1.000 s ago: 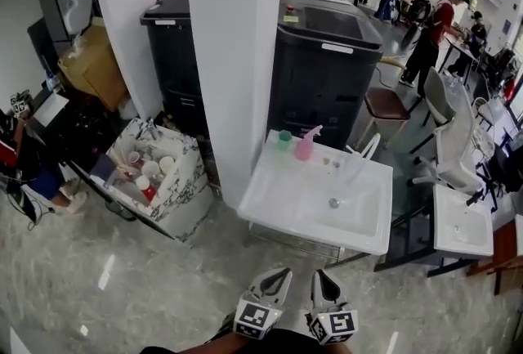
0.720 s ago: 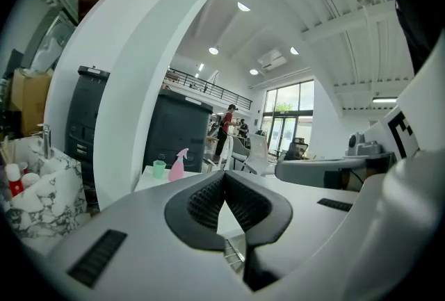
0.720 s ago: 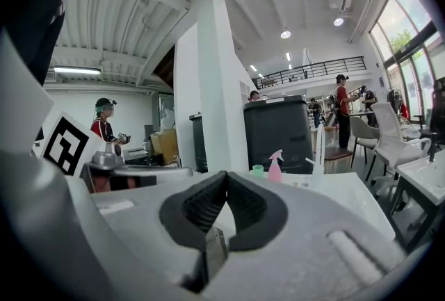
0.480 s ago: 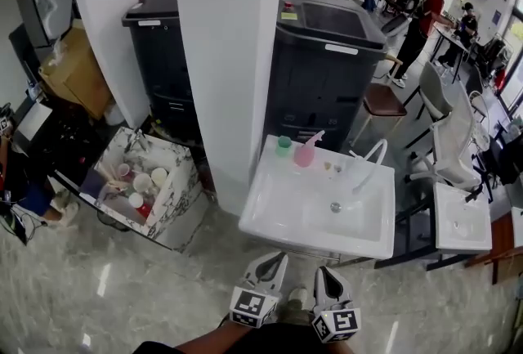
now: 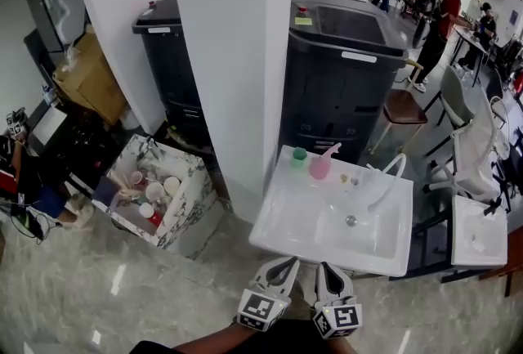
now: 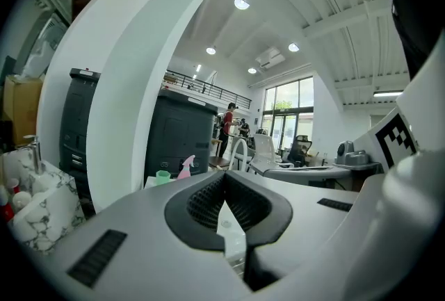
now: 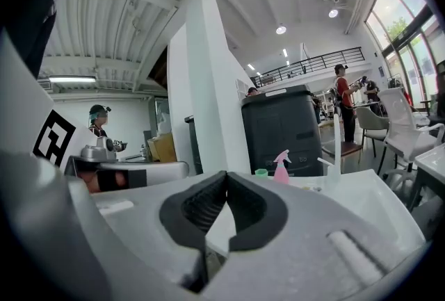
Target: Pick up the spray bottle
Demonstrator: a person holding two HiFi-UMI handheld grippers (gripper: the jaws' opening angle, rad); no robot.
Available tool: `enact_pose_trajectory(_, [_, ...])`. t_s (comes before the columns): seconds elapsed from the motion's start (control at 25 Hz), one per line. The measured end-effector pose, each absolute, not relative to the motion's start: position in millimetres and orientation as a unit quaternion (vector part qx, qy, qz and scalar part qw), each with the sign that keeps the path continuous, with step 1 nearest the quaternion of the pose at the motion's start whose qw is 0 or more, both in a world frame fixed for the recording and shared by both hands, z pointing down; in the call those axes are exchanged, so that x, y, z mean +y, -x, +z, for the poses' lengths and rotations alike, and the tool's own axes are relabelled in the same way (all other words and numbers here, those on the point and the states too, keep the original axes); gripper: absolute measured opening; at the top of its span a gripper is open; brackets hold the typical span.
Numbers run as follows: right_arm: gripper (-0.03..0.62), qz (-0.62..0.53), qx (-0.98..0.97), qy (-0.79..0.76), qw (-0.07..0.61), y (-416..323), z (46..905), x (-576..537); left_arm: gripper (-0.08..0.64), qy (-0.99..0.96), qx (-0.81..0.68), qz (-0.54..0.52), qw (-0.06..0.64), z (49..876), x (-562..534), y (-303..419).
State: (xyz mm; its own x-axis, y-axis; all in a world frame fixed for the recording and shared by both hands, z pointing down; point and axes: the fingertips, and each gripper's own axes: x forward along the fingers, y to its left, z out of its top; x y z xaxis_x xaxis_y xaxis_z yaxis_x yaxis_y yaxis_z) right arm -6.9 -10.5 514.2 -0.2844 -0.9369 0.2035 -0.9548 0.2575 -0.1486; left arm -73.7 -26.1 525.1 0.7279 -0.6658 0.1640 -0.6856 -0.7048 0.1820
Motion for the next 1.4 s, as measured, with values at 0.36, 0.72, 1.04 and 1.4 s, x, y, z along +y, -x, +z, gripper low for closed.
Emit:
enact_pose_trajectory(0.36, [-0.002,0.118,-0.765,-0.633,0.016,-61.1,518.0,-133.3,0.017,-0.916,-0.380,0.038,0.125,531.2,-145.9,36.7])
enact_pose_trajectory(0.72, [-0.001,0.147,-0.770,-0.619,0.057,-89.7,550.7,-231.2,0.015,-0.909,-0.395,0.054,0.126,547.1,-237.8,2.5])
enact_pose_trajectory(1.04, [0.000,0.166,-0.780,-0.597,0.089,-99.6,577.7,-302.7,0.017,-0.897,-0.406,0.056,0.164,570.4,-288.2,-13.8])
enact_pose_trajectory(1.4, [0.110,0.181,-0.787,-0.577,0.119,-110.2,630.0,-367.7,0.017,-0.888,-0.420,0.070,0.172,587.6,-324.9,-28.5])
